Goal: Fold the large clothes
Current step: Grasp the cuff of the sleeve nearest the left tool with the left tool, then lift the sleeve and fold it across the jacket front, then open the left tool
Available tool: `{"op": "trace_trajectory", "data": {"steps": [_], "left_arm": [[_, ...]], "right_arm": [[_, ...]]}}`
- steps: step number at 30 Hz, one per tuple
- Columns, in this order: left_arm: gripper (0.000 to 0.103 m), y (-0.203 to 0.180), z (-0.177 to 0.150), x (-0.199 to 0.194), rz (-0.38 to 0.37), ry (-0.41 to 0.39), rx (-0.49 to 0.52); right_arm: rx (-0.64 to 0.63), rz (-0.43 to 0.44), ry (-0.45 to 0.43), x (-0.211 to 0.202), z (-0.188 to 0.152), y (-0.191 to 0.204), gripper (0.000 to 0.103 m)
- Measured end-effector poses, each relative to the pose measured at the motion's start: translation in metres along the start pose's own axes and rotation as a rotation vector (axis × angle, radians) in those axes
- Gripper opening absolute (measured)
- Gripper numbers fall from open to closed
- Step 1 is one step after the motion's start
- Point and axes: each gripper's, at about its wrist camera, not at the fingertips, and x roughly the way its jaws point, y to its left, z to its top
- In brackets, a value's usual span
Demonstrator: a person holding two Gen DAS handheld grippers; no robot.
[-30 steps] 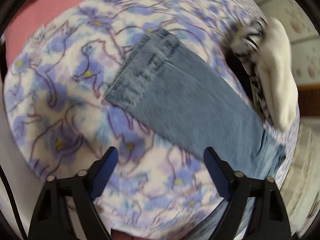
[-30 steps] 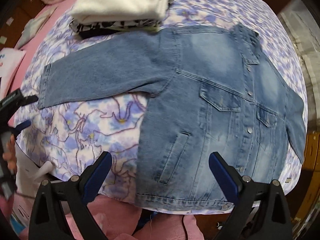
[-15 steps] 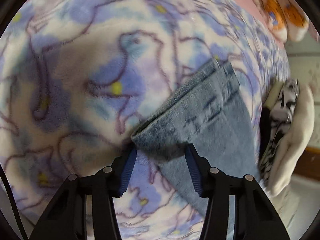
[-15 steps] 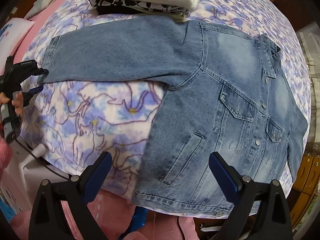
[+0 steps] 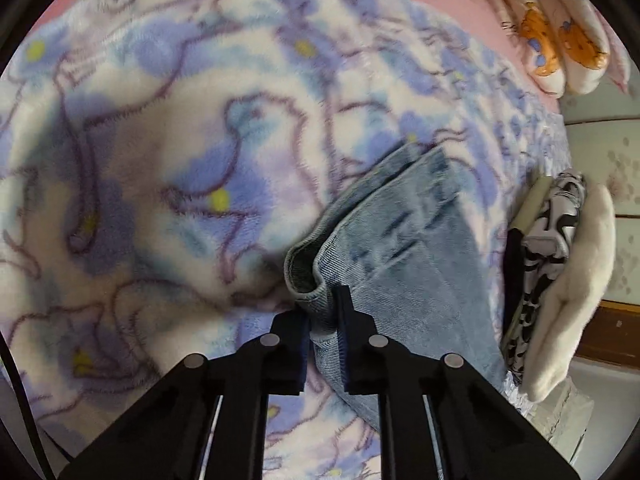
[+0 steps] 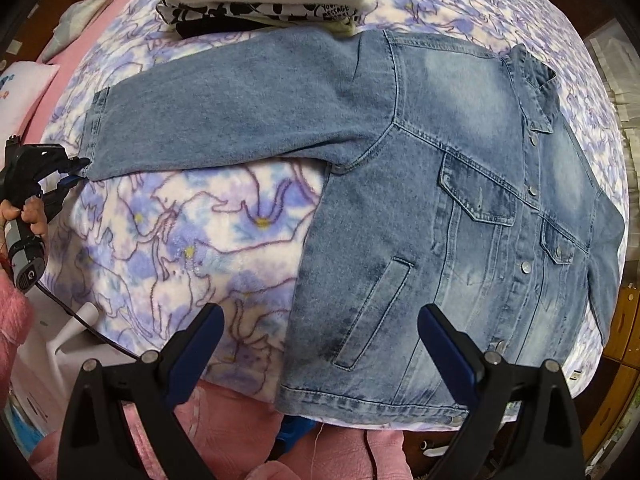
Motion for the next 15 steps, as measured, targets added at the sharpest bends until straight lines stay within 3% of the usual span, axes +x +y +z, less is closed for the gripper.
{"op": "trace_trajectory", "data": {"steps": [5, 10, 15], "left_arm": [[0.009, -0.028, -0.011, -0.032, -0.046, -0.058, 0.105], [0.009, -0.069, -0.025, -0.079, -0.190, -0.111, 0.189], [0.009, -0.119, -0.058, -0.121, -0.283, -0.161, 0.313]], "right_arm": [[0.029, 0.029, -0.020, -0.002, -0.002, -0.004, 0.098], [0.067, 0.070, -0.036, -0.005, -0.010, -0.012, 0.098], [0.111, 0.110, -0.079, -0.014, -0.022, -0.034, 0.098]]}}
